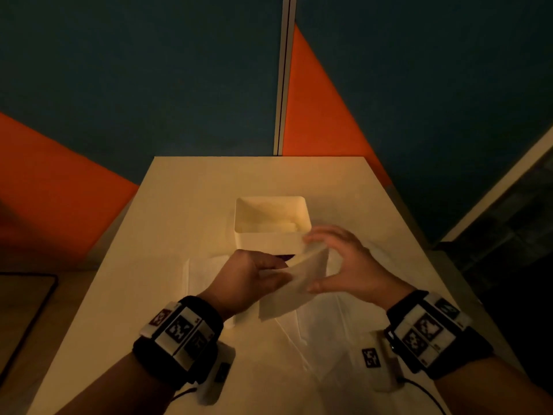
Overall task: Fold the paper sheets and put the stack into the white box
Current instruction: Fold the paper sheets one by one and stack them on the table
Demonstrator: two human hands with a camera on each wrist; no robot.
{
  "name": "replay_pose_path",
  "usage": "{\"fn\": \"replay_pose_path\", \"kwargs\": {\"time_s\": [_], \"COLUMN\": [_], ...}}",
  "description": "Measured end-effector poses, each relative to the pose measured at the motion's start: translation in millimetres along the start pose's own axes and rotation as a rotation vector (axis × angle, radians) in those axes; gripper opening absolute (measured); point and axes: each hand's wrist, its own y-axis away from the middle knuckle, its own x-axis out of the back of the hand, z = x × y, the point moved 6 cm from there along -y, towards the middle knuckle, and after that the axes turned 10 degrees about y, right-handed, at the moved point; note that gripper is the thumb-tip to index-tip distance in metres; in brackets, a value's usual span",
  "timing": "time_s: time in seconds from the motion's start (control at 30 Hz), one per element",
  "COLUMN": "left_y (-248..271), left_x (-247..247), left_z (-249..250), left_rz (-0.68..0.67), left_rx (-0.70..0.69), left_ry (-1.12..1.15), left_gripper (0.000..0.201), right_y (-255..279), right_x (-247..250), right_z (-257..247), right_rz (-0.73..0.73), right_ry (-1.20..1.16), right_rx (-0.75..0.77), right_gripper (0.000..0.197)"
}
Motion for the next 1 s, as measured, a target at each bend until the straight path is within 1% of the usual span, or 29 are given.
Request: {"fn": "replay_pose_path", "kwargs": {"time_s": [0.03,0.1,0.17,0.23,0.3,0.37,0.4,0.47,0.5,0.53,0.6,0.67,0.7,0.77,0.8,0.87,0.93,1.0], "left_y": [-0.2,0.0,1.2,2.5,3.1,3.0,2.5,1.2,0.0,-1.1,-0.6,1.1,2.6,7.7,10.9,18.7,27.6,36.2], "left_x": [-1.1,-1.1,2.1,8.1,10.6,8.4,5.2,-3.9,-9.3,-13.6,-18.1,-14.9,-9.3,8.1,17.8,35.9,50.5,63.5], "left_z": [0.0,-0.1,-3.0,-6.6,-9.8,-14.7,-16.3,-18.2,-19.2,-19.7,-17.0,-17.7,-20.3,-31.2,-37.9,-49.1,-62.9,-82.4], "left_rz": [-0.019,-0.026,-0.01,0.015,0.01,-0.026,-0.052,-0.094,-0.103,-0.1,-0.071,-0.011,0.042,0.177,0.247,0.372,0.482,0.566], "left_rx": [0.006,0.024,0.052,0.078,0.104,0.159,0.181,0.217,0.23,0.245,0.269,0.296,0.326,0.387,0.405,0.426,0.465,0.515], "left_ry": [-0.009,0.006,0.058,0.093,0.08,0.082,0.102,0.176,0.223,0.263,0.311,0.341,0.35,0.342,0.341,0.364,0.392,0.385], "left_gripper": [0.006,0.005,0.005,0.004,0.003,0.005,0.008,0.022,0.025,0.021,0.004,0.005,0.008,0.022,0.025,0.023,0.016,0.011], "right_y": [-1.6,-3.8,-4.7,-2.9,-0.1,0.3,-1.3,-5.7,-7.9,-10.3,-14.3,-16.5,-17.3,-17.1,-16.1,-12.7,-8.8,-1.5], "right_x": [-4.6,-10.7,-9.1,-0.6,8.8,12.1,11.5,6.3,3.3,0.7,-2.9,-1.0,1.8,6.9,8.4,7.6,-0.4,-14.7], "right_z": [-0.3,3.6,10.5,17.0,18.6,15.3,11.9,4.0,0.2,-3.1,-6.3,-1.4,5.5,28.4,43.9,76.9,107.2,131.8], "right_rz": [-0.054,-0.118,-0.124,-0.088,-0.041,-0.02,-0.021,-0.046,-0.062,-0.074,-0.074,-0.021,0.026,0.123,0.173,0.254,0.242,0.149], "right_ry": [0.067,0.055,-0.082,-0.257,-0.424,-0.552,-0.57,-0.536,-0.518,-0.508,-0.512,-0.546,-0.552,-0.527,-0.502,-0.409,-0.211,-0.035], "right_rx": [0.01,-0.04,-0.124,-0.184,-0.215,-0.214,-0.203,-0.175,-0.161,-0.149,-0.135,-0.151,-0.177,-0.268,-0.328,-0.426,-0.476,-0.527], "right_gripper": [0.067,0.048,0.028,0.018,0.017,0.019,0.019,0.019,0.019,0.019,0.017,0.015,0.015,0.016,0.016,0.013,0.012,0.014]}}
